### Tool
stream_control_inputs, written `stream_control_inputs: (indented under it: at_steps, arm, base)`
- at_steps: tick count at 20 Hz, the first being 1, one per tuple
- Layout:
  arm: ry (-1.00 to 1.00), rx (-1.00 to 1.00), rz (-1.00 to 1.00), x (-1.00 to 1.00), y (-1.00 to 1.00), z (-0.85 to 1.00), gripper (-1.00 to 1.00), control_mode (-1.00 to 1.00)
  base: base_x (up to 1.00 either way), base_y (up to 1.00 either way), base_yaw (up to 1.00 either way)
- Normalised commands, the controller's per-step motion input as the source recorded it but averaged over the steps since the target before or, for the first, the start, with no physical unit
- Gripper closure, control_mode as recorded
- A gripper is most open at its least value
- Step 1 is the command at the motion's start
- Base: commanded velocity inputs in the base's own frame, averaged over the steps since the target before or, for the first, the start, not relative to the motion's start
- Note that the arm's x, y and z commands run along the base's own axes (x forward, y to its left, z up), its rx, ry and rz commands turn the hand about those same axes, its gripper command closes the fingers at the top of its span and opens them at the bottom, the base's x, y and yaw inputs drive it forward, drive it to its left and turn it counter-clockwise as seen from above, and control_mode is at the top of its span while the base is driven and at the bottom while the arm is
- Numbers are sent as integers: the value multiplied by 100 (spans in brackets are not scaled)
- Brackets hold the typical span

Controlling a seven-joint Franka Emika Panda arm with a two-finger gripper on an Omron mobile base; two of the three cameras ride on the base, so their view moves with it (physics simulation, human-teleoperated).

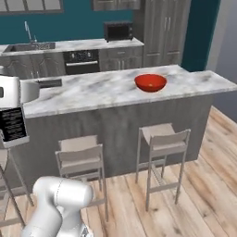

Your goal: There is a bowl on the dining counter. Grab a lemon wedge from the fridge and place it in the bowl. Then get the liquor bottle and glass cup from the cabinet and place them next to the bowl.

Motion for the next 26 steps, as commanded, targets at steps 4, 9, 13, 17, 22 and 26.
stream_control_inputs:
  at_steps: [4,9,13,17,22,26]
  arm:
    - [0,0,0,0,0,0,100,100]
    - [0,0,0,0,0,0,100,100]
    - [0,0,0,0,0,0,100,100]
    - [0,0,0,0,0,0,100,100]
    - [0,0,0,0,0,0,100,100]
    - [0,0,0,0,0,0,100,100]
  base:
    - [76,-64,28]
    - [79,-58,26]
    - [83,-49,24]
    - [76,-54,24]
    - [72,-53,25]
    - [73,-49,26]
